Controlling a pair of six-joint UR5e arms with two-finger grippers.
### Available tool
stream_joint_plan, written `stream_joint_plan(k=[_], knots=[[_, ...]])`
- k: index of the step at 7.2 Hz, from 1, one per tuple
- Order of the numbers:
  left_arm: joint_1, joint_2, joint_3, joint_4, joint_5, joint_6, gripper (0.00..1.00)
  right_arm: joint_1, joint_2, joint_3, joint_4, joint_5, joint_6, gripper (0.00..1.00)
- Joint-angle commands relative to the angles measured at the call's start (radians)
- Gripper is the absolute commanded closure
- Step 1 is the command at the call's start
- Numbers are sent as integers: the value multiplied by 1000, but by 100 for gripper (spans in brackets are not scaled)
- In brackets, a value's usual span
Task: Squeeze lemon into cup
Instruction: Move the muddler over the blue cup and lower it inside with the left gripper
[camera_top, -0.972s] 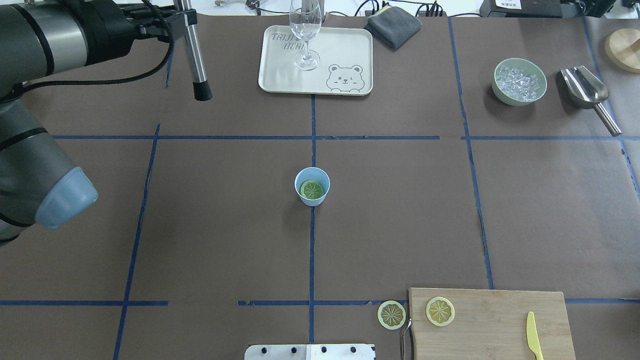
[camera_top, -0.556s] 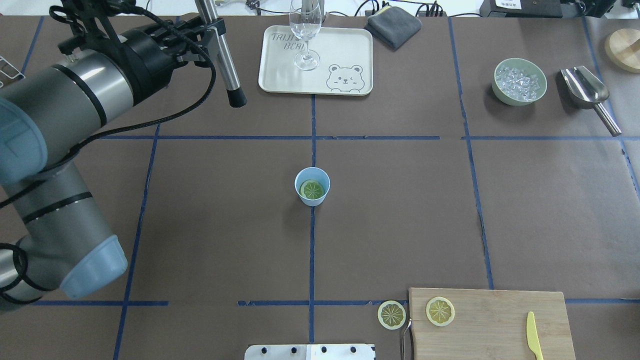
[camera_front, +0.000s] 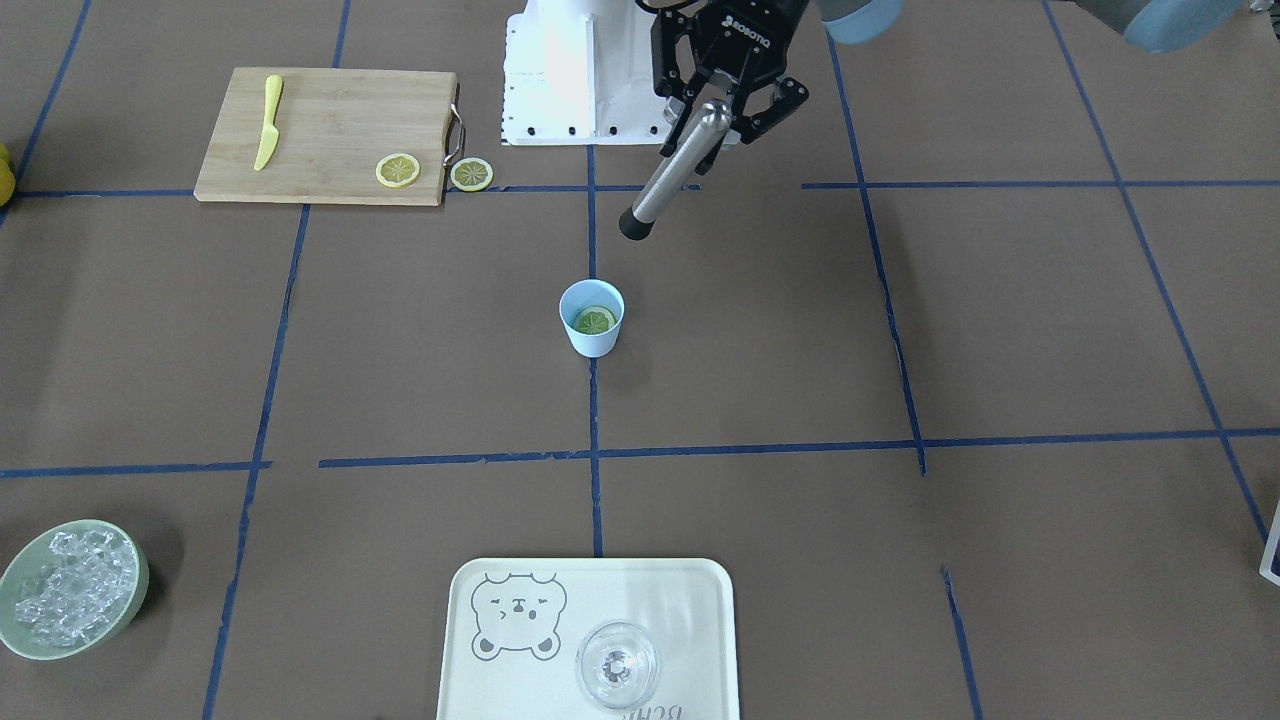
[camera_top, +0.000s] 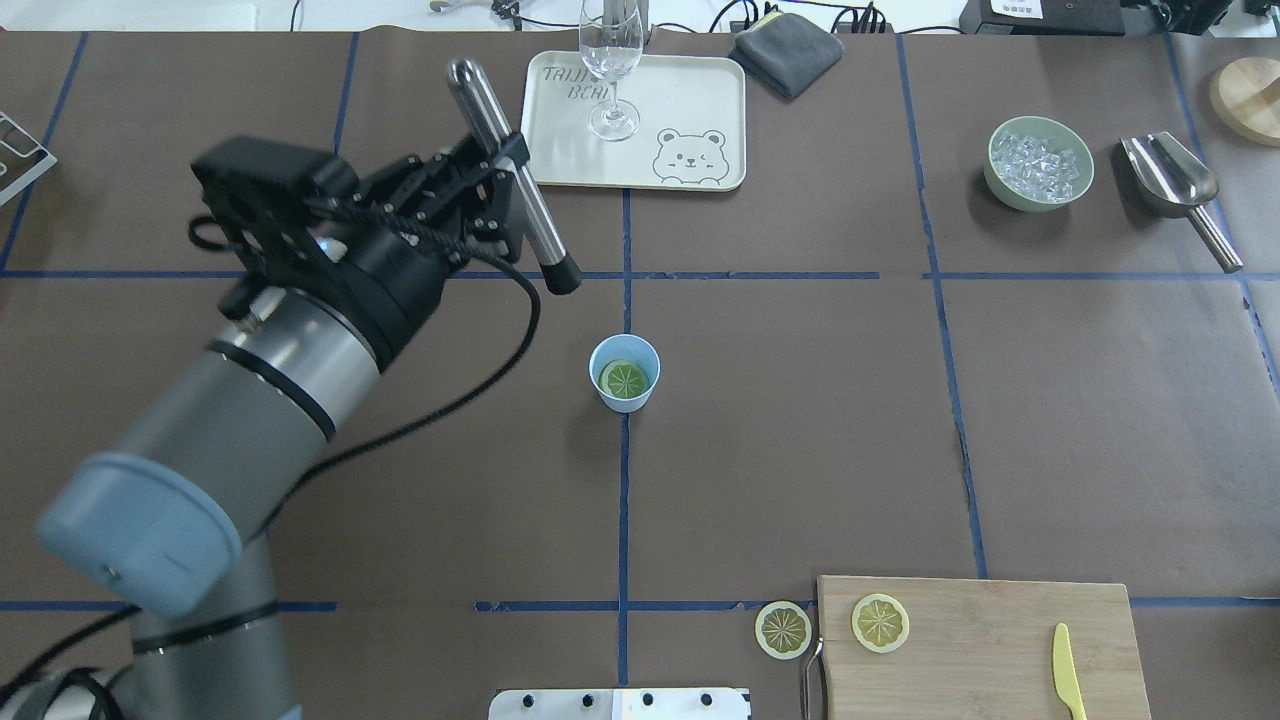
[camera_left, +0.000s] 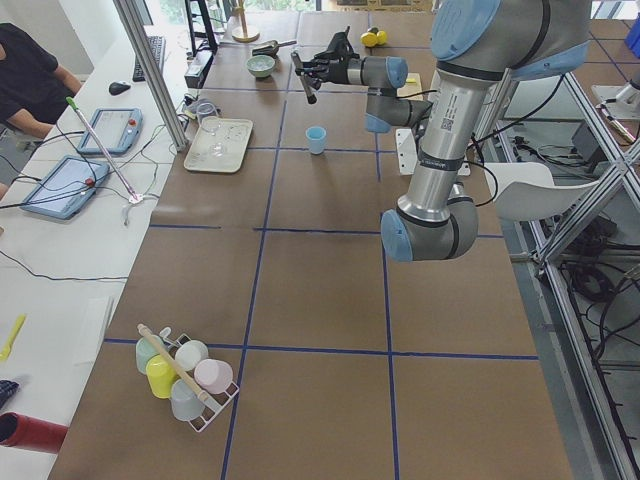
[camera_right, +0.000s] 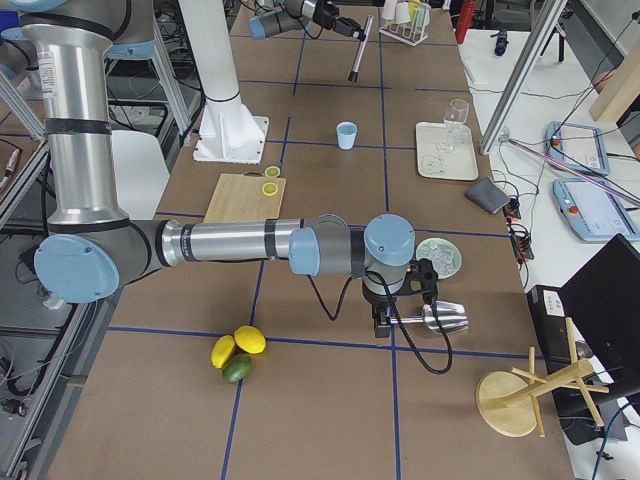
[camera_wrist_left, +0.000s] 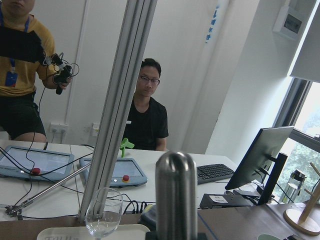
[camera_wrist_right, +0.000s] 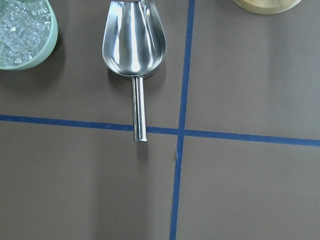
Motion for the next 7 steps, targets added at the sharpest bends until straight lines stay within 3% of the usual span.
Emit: stream_joint_plan(k=[1,3,7], knots=[[137,-48,66,-2,227,9,100,0,0,-1,0,-1,-1,0],[172,-71,132,-7,286,77,100,-1,2,0,0,-1,1,0],[171,-127,212,-57,280,146,100,-1,2,2,0,-1,1,0]])
